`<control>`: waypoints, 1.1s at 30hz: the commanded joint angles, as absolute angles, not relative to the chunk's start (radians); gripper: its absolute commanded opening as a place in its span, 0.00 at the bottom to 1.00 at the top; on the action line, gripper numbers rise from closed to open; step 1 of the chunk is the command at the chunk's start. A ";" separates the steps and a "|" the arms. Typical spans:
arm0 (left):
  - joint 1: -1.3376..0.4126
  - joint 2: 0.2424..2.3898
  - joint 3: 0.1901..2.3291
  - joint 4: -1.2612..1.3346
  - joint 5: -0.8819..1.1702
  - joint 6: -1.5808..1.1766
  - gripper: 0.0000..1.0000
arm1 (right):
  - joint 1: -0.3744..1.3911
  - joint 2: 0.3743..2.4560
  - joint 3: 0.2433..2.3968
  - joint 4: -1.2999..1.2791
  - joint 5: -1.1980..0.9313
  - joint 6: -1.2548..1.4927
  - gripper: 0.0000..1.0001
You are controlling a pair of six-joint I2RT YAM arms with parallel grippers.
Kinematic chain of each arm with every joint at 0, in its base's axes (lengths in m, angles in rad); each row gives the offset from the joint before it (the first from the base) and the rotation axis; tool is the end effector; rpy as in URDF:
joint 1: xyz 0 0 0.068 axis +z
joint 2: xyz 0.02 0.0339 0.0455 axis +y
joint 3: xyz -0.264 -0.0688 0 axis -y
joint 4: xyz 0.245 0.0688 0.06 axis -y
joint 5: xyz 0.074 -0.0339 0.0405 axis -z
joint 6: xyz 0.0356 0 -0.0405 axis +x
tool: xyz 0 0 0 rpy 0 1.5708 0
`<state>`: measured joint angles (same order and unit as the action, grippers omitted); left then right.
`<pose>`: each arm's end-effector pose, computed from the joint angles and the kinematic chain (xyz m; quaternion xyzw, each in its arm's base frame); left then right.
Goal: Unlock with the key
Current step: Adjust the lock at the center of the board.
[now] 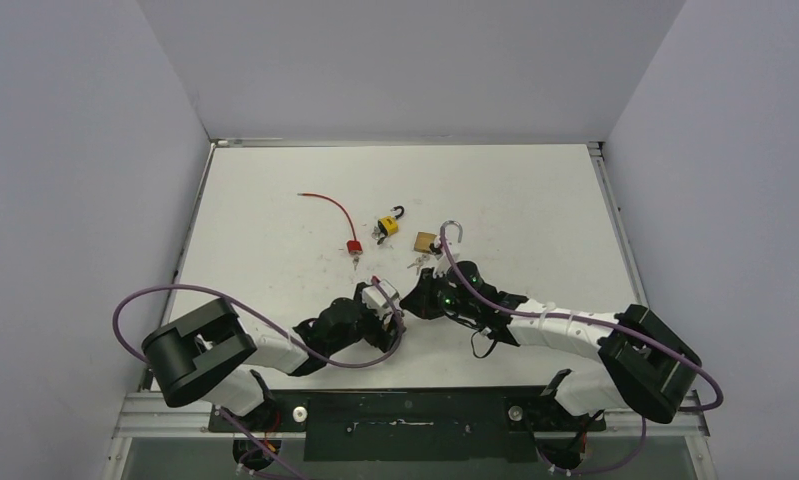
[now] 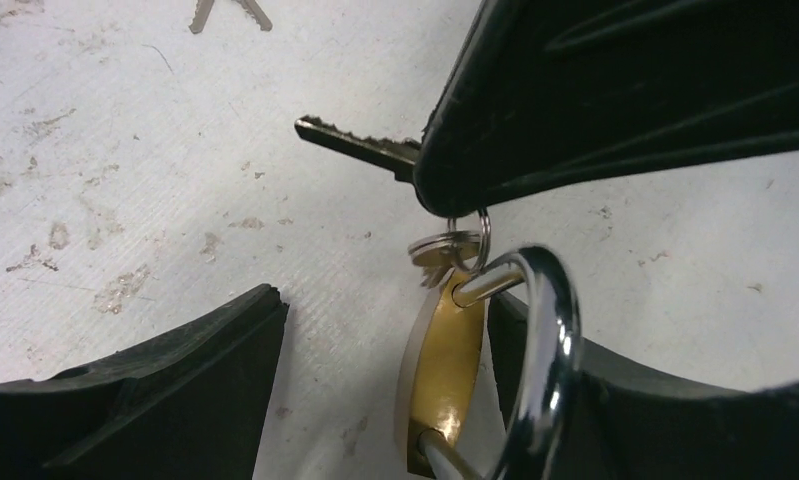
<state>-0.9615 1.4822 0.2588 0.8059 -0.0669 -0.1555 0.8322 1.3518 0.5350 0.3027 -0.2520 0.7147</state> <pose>0.1373 -0.1926 0.1221 0.3118 0.7779 -0.2650 0.4770 0.1742 0.2045 0.1803 -0.1135 0.8516 0.4270 0.2820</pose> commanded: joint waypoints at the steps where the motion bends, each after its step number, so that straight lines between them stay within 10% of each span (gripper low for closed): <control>1: -0.965 1.398 0.267 0.795 -0.057 -0.165 0.72 | 0.832 1.285 0.582 0.274 -0.148 0.721 0.00; 22: -0.964 1.024 0.382 0.305 -0.113 -0.372 0.64 | 0.726 1.107 0.538 0.119 0.077 0.858 0.00; 33: -0.968 1.261 0.644 0.074 -0.132 -0.441 0.00 | 0.713 1.046 0.502 0.109 0.074 0.861 0.00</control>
